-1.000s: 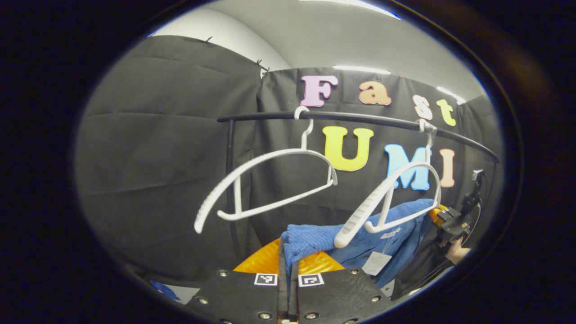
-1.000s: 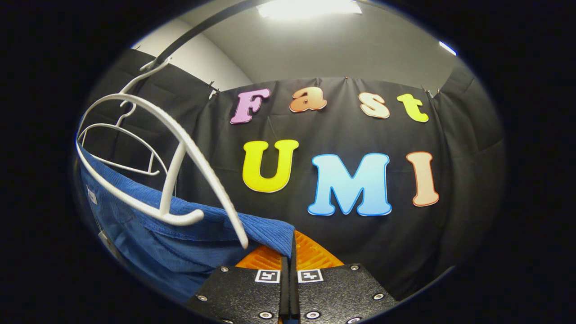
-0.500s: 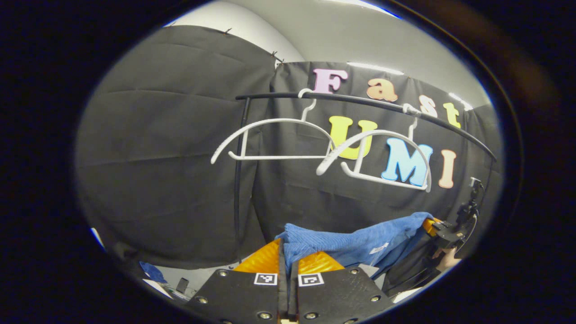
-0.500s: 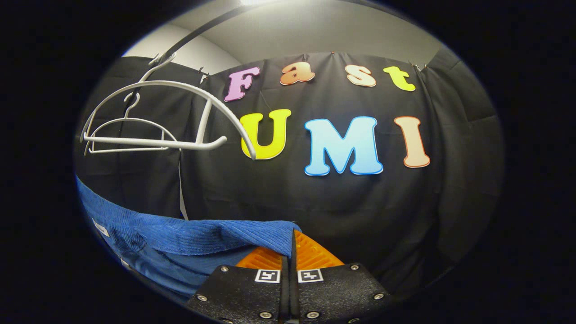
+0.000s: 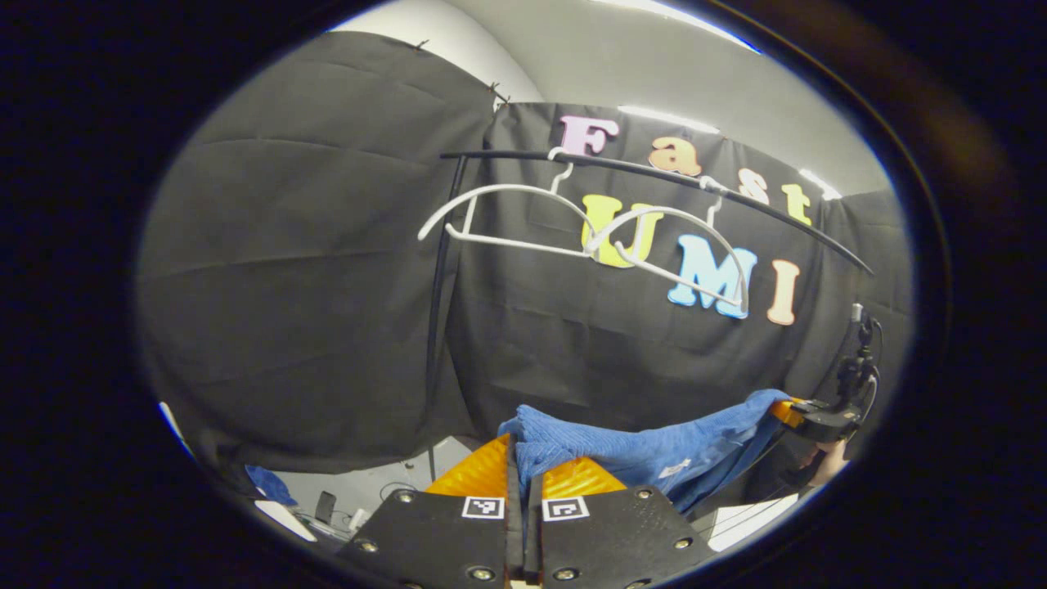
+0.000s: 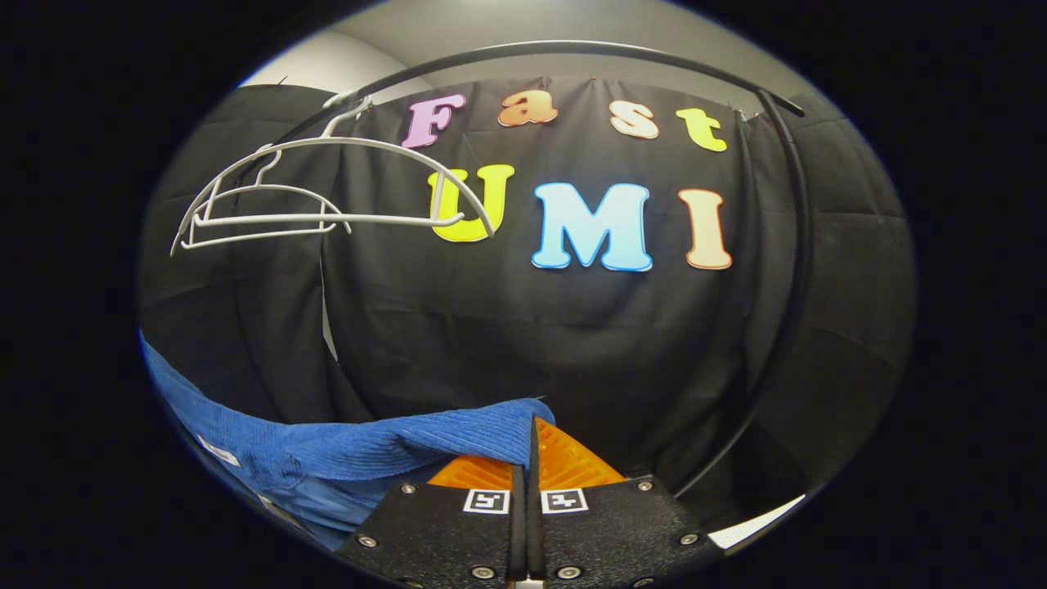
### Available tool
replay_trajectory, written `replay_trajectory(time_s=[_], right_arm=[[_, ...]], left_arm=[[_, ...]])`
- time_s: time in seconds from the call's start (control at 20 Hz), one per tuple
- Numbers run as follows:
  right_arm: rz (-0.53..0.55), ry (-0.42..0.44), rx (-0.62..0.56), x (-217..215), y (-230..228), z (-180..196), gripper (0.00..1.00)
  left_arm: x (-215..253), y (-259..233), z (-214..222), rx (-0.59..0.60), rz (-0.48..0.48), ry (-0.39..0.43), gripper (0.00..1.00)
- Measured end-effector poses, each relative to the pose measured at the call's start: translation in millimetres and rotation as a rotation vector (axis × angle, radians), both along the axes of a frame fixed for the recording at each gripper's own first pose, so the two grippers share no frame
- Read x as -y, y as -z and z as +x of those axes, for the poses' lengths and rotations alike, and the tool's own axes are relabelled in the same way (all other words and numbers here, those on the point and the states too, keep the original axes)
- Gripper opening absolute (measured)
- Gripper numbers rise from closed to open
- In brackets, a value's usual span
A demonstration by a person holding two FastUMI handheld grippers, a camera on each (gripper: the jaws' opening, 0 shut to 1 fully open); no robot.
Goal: Grasp the clothes on the hanger with both hands and then place them into the laundry hamper below.
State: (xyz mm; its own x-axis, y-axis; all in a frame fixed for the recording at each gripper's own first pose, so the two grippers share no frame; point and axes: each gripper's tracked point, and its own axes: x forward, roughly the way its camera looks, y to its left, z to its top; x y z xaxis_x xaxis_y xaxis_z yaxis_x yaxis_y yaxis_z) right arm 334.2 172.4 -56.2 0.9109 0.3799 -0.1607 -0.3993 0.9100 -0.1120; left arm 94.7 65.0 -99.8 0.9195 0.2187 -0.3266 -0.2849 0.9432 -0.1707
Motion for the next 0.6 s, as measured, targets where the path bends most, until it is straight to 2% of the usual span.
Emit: replay_trajectory(time_s=[0.1, 0.25, 0.4, 0.6], right_arm=[[0.022, 0.042, -0.045, 7, 8, -33, 0.00], [0.035, 0.098, -0.097, 13, 25, -76, 0.00], [0.048, 0.138, -0.131, 9, 34, -112, 0.00], [0.066, 0.143, -0.136, -17, 44, -167, 0.00]], left_arm=[[-6, 18, -9, -0.036, 0.001, 0.045, 0.01], [5, 33, -13, -0.075, 0.008, 0.155, 0.02], [34, 46, -8, -0.071, -0.035, 0.288, 0.02], [77, 49, 1, -0.090, 0.016, 0.508, 0.02]])
